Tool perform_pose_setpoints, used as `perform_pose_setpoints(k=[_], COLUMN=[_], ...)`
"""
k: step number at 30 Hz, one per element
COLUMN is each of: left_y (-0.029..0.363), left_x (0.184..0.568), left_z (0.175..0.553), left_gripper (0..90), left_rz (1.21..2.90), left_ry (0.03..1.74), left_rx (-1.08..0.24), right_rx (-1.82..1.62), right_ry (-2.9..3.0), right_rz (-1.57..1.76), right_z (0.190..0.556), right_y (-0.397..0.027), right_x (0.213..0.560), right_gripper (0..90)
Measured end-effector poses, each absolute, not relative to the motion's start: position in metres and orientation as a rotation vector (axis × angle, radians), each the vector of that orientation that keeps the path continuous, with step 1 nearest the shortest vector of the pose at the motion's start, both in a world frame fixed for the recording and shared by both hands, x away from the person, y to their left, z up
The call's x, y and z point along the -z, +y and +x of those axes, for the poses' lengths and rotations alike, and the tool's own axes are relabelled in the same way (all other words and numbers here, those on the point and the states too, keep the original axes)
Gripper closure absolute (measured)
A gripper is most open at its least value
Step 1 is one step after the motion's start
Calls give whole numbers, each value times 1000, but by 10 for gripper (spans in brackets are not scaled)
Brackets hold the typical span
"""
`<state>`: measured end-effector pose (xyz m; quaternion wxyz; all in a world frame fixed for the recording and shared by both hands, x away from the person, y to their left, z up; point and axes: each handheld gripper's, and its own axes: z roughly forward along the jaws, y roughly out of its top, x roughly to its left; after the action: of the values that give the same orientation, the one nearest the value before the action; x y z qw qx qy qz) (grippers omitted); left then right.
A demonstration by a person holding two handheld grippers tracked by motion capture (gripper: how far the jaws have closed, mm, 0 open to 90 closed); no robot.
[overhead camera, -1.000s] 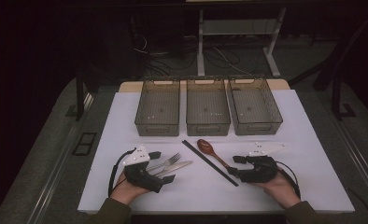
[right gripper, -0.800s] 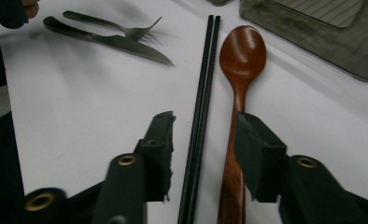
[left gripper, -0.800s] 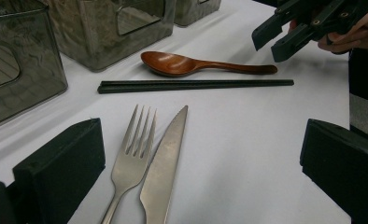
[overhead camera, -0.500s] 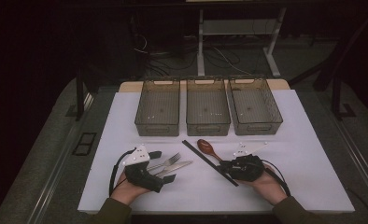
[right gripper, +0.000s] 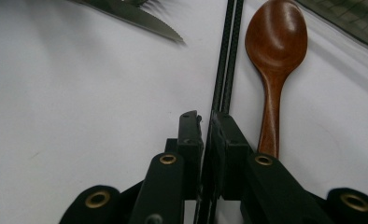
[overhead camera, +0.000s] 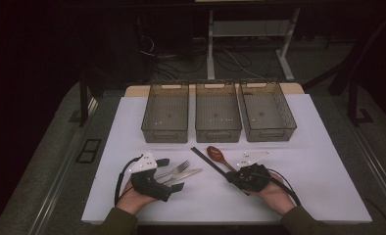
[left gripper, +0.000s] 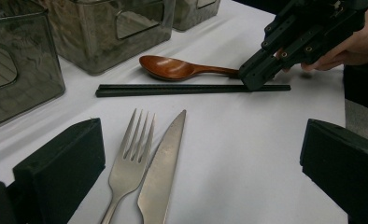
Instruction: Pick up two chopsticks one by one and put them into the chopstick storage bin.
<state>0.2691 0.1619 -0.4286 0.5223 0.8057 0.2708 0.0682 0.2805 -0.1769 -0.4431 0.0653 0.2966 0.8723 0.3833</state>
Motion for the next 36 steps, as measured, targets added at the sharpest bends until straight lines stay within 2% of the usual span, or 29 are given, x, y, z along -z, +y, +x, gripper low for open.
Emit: perform_pose_setpoints(k=[26,36], left_y=[162,162], left_x=[428,428], left_z=[269,269], left_gripper=[0,0], left_rz=[1930,1931], left_ry=[638,639], left_rx=[-154,-154], right_rx=[-1059,-1041], right_ry=[2655,2651], right_rz=[822,841], right_z=[276,275], right_y=[-170,-169], right_x=[448,448], right_gripper=[851,840])
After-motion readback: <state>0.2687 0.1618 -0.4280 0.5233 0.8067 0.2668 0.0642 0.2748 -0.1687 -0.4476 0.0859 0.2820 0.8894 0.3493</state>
